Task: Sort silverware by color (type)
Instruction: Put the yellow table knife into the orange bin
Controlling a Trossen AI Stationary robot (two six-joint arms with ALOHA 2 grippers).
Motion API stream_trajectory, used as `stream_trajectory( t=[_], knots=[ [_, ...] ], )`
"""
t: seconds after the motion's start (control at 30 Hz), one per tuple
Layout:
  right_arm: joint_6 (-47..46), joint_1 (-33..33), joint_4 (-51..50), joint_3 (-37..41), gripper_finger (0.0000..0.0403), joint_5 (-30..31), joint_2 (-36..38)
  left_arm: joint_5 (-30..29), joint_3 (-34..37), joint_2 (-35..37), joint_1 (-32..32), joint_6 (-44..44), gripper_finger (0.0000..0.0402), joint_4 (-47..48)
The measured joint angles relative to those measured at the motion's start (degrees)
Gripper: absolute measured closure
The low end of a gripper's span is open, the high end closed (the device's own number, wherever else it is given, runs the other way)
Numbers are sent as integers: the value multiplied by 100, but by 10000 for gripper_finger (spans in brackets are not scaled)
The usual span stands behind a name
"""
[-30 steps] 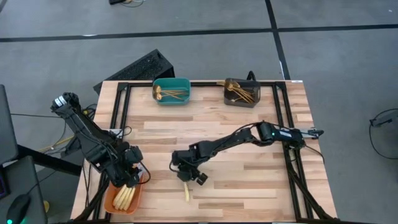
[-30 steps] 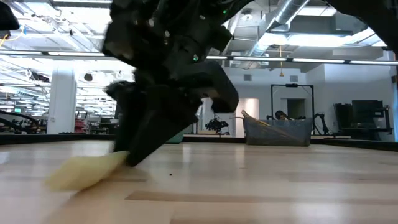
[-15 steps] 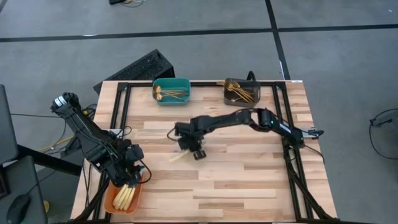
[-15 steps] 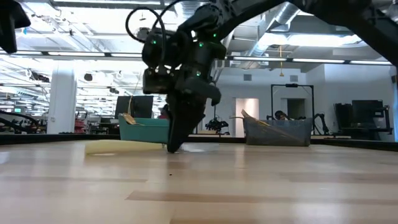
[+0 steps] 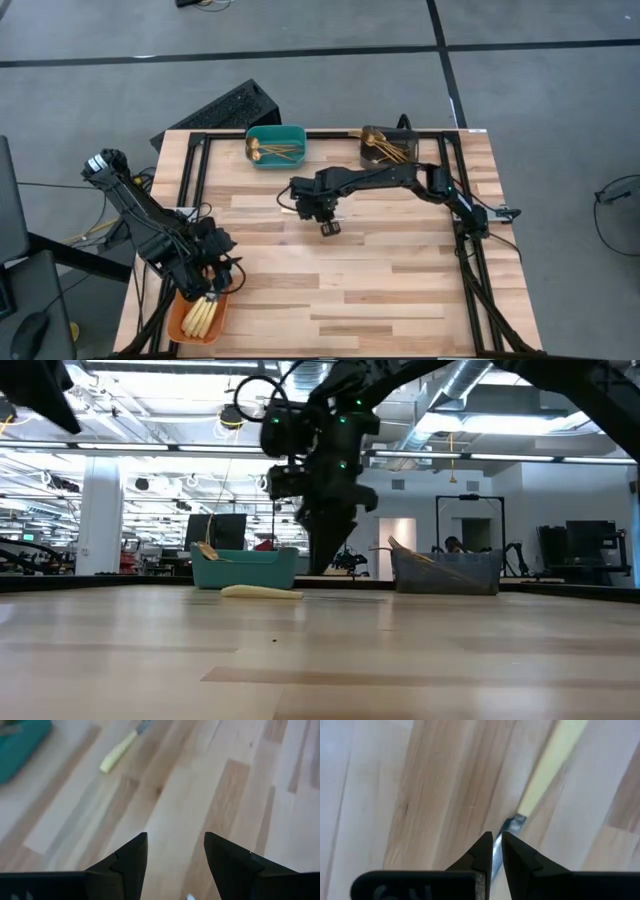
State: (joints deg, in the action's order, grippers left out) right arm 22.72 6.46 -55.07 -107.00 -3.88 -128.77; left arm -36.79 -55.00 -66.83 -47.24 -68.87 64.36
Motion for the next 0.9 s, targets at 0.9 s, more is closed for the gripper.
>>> stream_trajectory(
  t=[0.9],
  knots=[
    [-2712, -140, 4619, 4955, 337, 260, 2920, 332, 7, -2094, 3103, 5677, 219, -2795]
  ],
)
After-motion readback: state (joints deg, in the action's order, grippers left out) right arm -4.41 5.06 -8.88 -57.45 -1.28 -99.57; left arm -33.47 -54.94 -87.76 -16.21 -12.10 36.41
